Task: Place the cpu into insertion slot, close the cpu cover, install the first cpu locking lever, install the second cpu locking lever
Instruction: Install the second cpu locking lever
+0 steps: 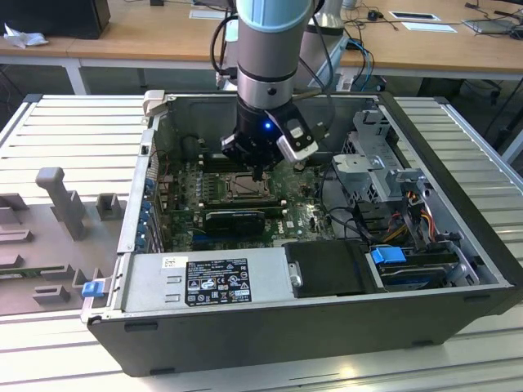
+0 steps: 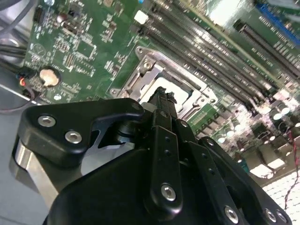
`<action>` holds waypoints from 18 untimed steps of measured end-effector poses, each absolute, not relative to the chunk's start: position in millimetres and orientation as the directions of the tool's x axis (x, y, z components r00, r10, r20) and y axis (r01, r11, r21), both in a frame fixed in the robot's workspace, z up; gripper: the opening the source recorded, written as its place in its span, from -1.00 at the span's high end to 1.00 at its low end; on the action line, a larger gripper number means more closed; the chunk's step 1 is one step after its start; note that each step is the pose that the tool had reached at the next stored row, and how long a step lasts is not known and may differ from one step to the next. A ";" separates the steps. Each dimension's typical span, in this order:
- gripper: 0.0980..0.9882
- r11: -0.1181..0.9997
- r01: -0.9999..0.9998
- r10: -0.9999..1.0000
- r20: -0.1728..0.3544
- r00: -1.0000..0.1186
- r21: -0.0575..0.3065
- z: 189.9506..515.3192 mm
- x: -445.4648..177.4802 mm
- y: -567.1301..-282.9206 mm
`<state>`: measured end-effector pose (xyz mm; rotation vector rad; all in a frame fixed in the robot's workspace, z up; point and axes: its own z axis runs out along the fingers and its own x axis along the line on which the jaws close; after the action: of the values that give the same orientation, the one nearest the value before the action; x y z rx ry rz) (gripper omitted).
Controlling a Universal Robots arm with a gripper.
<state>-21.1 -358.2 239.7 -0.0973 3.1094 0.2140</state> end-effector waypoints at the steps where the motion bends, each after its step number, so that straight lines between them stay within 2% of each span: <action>1: 0.98 0.989 -0.064 -0.061 -0.028 -0.998 0.136 239.1 -21.2 -359.2; 6: 0.98 0.988 -0.065 -0.063 -0.025 -0.998 0.137 235.9 -21.4 -380.0; 15: 0.98 0.986 -0.076 -0.073 -0.025 -0.997 0.146 232.5 -59.4 -382.5; 18: 0.98 0.986 -0.081 -0.078 -0.025 -0.997 0.149 222.5 -62.5 -382.6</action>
<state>-62.5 -382.6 222.5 -0.1239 3.1108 0.2343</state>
